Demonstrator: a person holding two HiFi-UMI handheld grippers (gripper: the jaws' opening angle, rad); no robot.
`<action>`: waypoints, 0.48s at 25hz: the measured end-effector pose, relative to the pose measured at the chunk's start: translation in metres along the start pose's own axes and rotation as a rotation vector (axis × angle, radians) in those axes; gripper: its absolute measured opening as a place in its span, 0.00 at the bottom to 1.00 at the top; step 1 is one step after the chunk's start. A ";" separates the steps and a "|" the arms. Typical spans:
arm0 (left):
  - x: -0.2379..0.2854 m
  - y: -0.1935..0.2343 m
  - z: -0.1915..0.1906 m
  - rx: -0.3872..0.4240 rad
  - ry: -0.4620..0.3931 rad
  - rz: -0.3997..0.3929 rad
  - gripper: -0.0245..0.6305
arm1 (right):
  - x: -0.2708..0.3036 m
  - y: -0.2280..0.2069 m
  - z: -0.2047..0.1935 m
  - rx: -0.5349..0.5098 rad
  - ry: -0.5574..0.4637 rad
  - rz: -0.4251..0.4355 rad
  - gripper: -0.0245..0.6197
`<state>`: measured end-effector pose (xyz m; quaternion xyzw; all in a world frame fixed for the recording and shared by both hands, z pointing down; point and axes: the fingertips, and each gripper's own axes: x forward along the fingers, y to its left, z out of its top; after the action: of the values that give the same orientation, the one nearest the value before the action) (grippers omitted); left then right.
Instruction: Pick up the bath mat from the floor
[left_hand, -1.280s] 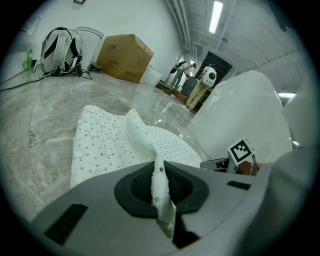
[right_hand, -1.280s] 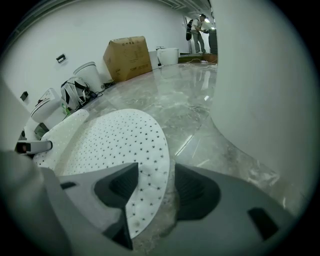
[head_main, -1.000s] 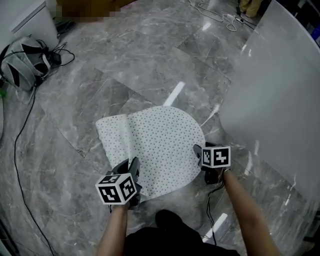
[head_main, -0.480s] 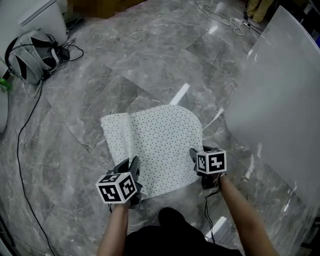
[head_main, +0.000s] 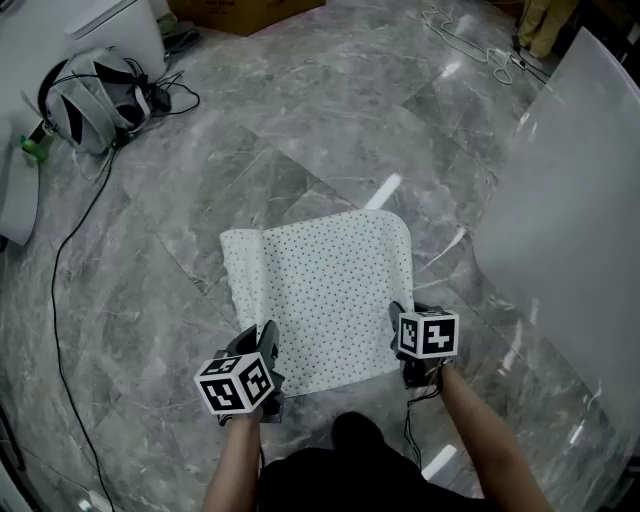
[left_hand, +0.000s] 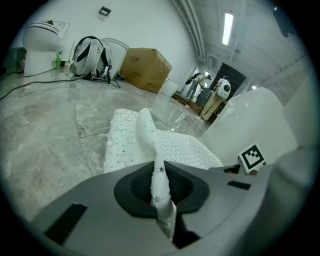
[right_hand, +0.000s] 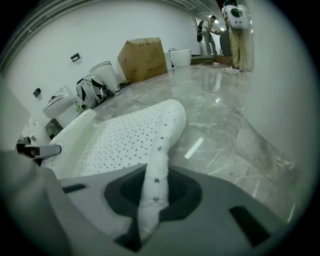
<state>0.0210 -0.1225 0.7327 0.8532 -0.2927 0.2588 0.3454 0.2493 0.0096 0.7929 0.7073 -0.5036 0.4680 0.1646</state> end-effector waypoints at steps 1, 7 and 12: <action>-0.004 0.006 -0.001 -0.003 -0.003 0.014 0.08 | -0.002 -0.002 0.000 0.001 0.001 -0.009 0.09; -0.032 0.040 0.002 -0.037 -0.035 0.092 0.08 | -0.013 0.012 0.008 0.004 -0.009 0.043 0.08; -0.053 0.056 0.013 -0.070 -0.082 0.126 0.08 | -0.036 0.036 0.022 0.018 -0.048 0.129 0.07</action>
<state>-0.0509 -0.1477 0.7149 0.8304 -0.3685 0.2345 0.3459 0.2275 -0.0019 0.7435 0.6856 -0.5477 0.4654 0.1154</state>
